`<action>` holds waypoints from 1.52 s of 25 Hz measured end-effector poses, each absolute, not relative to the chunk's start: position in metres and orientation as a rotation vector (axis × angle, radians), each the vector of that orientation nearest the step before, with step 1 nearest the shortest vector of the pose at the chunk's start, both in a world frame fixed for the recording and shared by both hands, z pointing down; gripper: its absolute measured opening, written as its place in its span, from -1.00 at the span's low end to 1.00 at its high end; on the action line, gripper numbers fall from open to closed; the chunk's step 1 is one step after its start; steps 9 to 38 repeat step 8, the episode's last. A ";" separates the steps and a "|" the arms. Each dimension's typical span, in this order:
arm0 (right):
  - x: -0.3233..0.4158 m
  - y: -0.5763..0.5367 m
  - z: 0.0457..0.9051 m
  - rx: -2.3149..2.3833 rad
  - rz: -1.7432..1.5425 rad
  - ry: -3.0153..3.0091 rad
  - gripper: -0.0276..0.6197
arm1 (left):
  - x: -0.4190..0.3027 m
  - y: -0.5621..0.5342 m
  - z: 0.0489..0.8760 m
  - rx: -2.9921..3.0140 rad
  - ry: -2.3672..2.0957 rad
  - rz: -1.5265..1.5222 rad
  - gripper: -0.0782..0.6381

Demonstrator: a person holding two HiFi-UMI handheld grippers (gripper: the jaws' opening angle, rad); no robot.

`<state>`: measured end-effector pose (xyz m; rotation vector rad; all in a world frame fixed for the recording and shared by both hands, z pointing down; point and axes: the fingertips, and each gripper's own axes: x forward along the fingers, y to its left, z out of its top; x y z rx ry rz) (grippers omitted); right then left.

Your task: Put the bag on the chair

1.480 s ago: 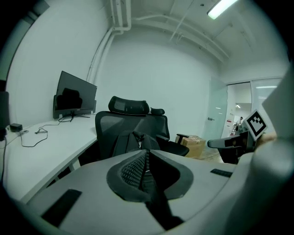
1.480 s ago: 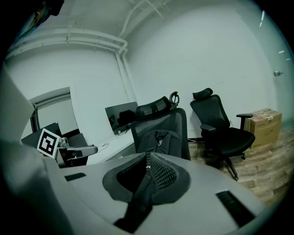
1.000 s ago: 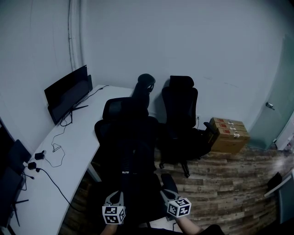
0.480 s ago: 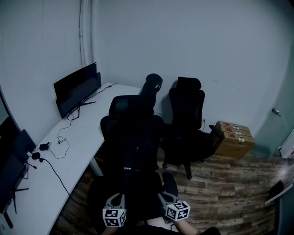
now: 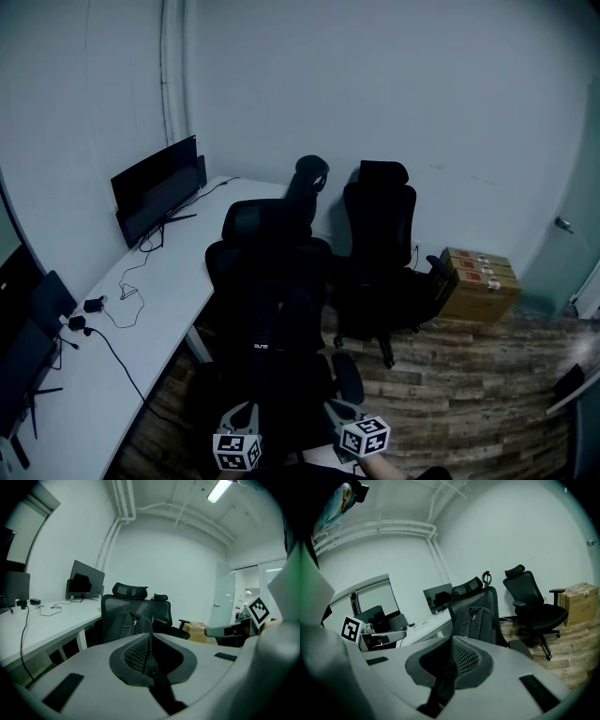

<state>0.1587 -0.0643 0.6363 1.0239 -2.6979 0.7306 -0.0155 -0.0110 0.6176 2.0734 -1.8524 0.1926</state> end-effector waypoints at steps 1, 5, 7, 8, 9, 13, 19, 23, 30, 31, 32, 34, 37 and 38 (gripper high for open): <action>0.160 -0.063 0.636 1.023 0.730 -2.698 -0.75 | -0.014 -0.010 0.618 2.075 -1.853 0.195 -0.70; 0.162 -0.060 0.635 1.023 0.724 -2.704 -0.75 | -0.011 -0.006 0.617 2.088 -1.860 0.205 -0.70; 0.162 -0.059 0.635 1.026 0.720 -2.705 -0.75 | -0.009 -0.005 0.617 2.092 -1.858 0.204 -0.70; 0.163 -0.059 0.635 1.027 0.718 -2.705 -0.75 | -0.008 -0.004 0.617 2.094 -1.857 0.204 -0.70; 0.163 -0.059 0.635 1.027 0.718 -2.705 -0.75 | -0.008 -0.004 0.617 2.094 -1.857 0.204 -0.70; 0.163 -0.059 0.635 1.027 0.718 -2.705 -0.75 | -0.008 -0.004 0.617 2.094 -1.857 0.204 -0.70; 0.163 -0.059 0.635 1.027 0.718 -2.705 -0.75 | -0.008 -0.004 0.617 2.094 -1.857 0.204 -0.70; 0.163 -0.059 0.635 1.027 0.718 -2.705 -0.75 | -0.008 -0.004 0.617 2.094 -1.857 0.204 -0.70; 0.163 -0.059 0.635 1.027 0.718 -2.705 -0.75 | -0.008 -0.004 0.617 2.094 -1.857 0.204 -0.70; 0.163 -0.059 0.635 1.027 0.718 -2.705 -0.75 | -0.008 -0.004 0.617 2.094 -1.857 0.204 -0.70; 0.163 -0.059 0.635 1.027 0.718 -2.705 -0.75 | -0.008 -0.004 0.617 2.094 -1.857 0.204 -0.70; 0.163 -0.059 0.635 1.027 0.718 -2.705 -0.75 | -0.008 -0.004 0.617 2.094 -1.857 0.204 -0.70; 0.163 -0.059 0.635 1.027 0.718 -2.705 -0.75 | -0.008 -0.004 0.617 2.094 -1.857 0.204 -0.70; 0.163 -0.059 0.635 1.027 0.718 -2.705 -0.75 | -0.008 -0.004 0.617 2.094 -1.857 0.204 -0.70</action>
